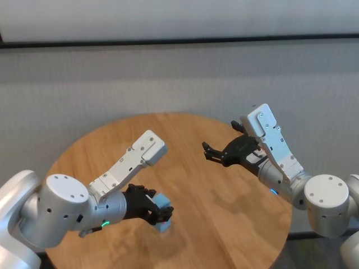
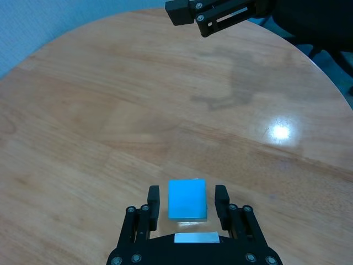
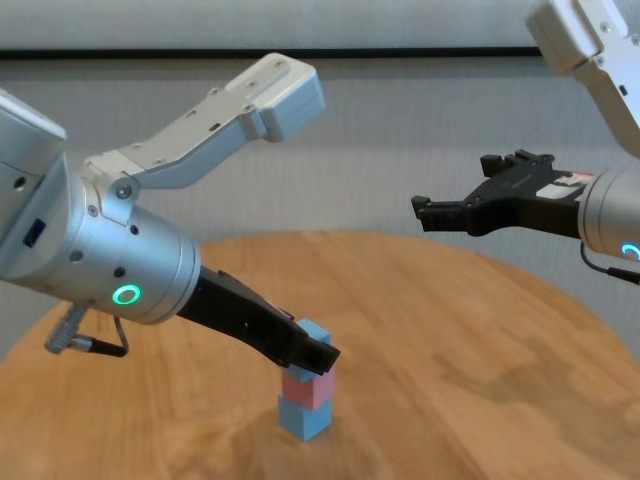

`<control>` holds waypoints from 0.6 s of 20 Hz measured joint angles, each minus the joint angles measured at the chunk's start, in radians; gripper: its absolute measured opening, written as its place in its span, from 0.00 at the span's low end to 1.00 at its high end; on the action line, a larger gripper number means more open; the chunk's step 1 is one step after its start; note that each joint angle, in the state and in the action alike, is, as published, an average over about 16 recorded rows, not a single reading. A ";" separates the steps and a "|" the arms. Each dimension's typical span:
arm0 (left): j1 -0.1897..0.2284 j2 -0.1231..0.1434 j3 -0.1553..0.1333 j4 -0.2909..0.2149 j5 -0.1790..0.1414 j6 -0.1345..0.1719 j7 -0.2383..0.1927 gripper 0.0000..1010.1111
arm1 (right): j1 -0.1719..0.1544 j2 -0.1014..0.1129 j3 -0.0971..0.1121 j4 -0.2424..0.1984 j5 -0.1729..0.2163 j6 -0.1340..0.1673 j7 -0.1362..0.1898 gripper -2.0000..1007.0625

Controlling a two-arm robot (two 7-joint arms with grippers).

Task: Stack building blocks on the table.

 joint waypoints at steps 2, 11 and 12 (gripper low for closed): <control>-0.001 0.001 0.001 -0.001 -0.003 -0.001 -0.004 0.67 | 0.000 0.000 0.000 0.000 0.000 0.000 0.000 0.99; 0.005 0.004 -0.009 -0.016 -0.037 -0.017 -0.016 0.91 | 0.000 0.000 0.000 0.000 0.000 0.000 0.000 0.99; 0.007 0.004 -0.013 -0.019 -0.044 -0.021 -0.015 0.93 | 0.000 0.000 0.000 0.000 0.000 0.000 0.000 0.99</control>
